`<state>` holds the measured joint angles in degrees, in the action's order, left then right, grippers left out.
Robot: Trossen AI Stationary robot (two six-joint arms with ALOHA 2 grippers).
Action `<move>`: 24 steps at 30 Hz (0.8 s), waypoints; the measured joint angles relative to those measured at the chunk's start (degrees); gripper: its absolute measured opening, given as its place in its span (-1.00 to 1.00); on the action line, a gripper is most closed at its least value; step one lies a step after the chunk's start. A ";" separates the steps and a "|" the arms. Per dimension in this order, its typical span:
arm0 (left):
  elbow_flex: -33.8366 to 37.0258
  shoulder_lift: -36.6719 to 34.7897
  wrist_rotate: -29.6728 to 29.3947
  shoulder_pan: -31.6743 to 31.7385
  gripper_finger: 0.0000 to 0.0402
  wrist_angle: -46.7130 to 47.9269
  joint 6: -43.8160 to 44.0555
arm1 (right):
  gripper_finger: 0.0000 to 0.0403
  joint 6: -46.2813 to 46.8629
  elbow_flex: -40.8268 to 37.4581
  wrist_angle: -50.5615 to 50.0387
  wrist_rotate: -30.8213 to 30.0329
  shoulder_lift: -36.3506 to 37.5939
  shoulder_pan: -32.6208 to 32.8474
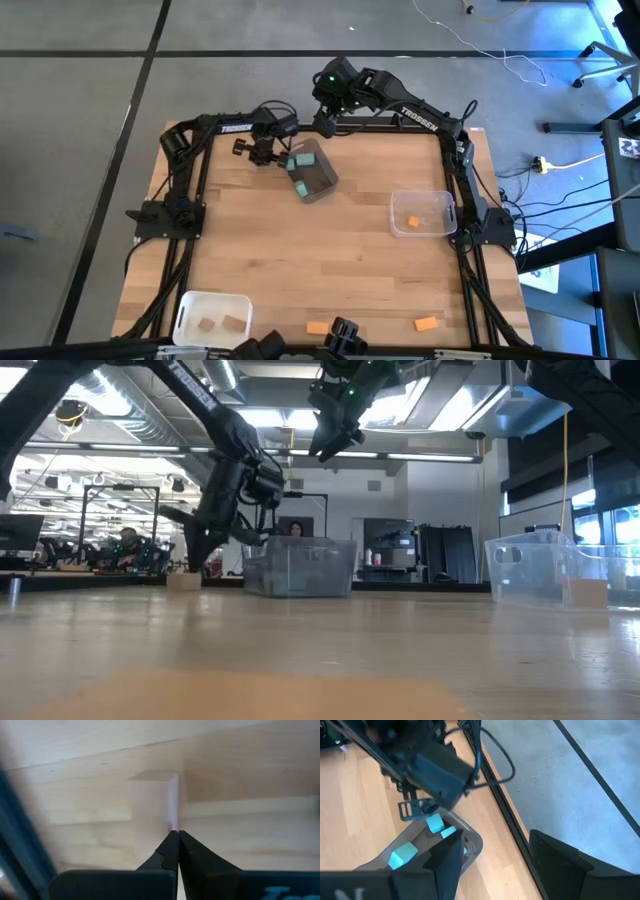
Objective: Sort & place blocks by color
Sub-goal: Adjust the black bin
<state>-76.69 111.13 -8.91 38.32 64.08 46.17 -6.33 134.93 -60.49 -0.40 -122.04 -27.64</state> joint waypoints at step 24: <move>6.79 -3.08 1.51 -0.24 -1.00 -1.74 1.77 | 0.12 0.02 0.00 0.09 0.00 0.00 0.00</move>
<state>-69.89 108.06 -7.40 38.09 62.34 47.94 -6.31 134.93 -60.40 -0.40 -122.04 -27.64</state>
